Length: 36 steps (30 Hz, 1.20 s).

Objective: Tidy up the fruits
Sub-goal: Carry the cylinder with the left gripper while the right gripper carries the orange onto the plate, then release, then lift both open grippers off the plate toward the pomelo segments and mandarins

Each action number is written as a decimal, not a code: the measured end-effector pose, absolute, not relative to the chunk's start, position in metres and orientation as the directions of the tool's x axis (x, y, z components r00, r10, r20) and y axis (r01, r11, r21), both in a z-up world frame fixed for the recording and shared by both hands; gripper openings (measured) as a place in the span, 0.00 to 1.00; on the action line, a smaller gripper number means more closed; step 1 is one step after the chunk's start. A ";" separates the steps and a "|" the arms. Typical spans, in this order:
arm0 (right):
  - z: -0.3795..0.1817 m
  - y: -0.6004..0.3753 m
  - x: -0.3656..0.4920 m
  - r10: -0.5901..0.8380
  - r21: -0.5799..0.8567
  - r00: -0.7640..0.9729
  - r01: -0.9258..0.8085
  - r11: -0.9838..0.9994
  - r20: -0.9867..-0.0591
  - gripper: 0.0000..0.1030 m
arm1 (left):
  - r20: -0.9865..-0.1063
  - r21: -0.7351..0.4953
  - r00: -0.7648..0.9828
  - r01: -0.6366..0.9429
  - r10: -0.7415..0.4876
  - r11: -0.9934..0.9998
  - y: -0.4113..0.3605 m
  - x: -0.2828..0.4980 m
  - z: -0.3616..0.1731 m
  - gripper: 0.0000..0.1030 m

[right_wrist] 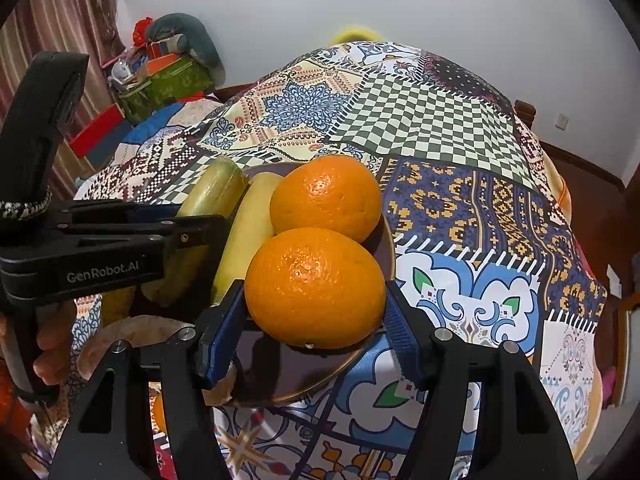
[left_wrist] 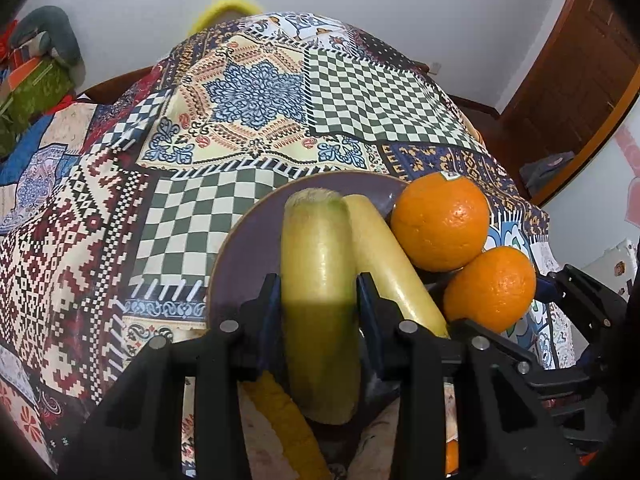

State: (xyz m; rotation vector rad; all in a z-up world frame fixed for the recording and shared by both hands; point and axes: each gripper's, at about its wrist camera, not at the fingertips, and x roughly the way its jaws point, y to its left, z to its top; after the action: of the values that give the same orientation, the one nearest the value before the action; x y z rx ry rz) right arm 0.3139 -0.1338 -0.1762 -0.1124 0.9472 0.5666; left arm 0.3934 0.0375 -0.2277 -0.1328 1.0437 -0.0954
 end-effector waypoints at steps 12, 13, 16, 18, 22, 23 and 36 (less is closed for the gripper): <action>-0.157 -0.137 0.304 0.391 0.111 0.497 -0.502 0.858 -0.775 0.65 | -0.814 -0.122 0.568 0.034 -0.119 0.992 0.036 0.371 -0.191 0.37; -0.154 -0.138 0.303 0.393 0.116 0.496 -0.500 0.858 -0.774 0.65 | -0.813 -0.121 0.570 0.034 -0.119 0.992 0.037 0.368 -0.188 0.37; -0.147 -0.140 0.298 0.392 0.113 0.501 -0.498 0.860 -0.772 0.65 | -0.809 -0.117 0.576 0.036 -0.117 0.992 0.040 0.358 -0.181 0.37; -0.142 -0.141 0.293 0.391 0.107 0.508 -0.500 0.860 -0.768 0.65 | -0.807 -0.111 0.580 0.039 -0.113 0.993 0.040 0.351 -0.177 0.37; -0.133 -0.143 0.280 0.394 0.101 0.515 -0.506 0.857 -0.761 0.65 | -0.805 -0.094 0.585 0.038 -0.099 0.995 0.041 0.335 -0.169 0.37; -0.131 -0.143 0.277 0.395 0.100 0.516 -0.508 0.856 -0.760 0.65 | -0.803 -0.095 0.587 0.037 -0.098 0.995 0.042 0.329 -0.167 0.37; -0.126 -0.147 0.241 0.402 0.108 0.503 -0.516 0.850 -0.766 0.66 | -0.827 -0.123 0.549 0.036 -0.123 0.992 0.047 0.278 -0.170 0.40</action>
State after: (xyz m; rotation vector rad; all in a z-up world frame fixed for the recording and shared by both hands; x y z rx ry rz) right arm 0.2412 -0.1474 -0.1263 -0.1413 0.8849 0.5563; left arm 0.2783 0.0474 -0.1695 -0.0959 0.9858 -0.0939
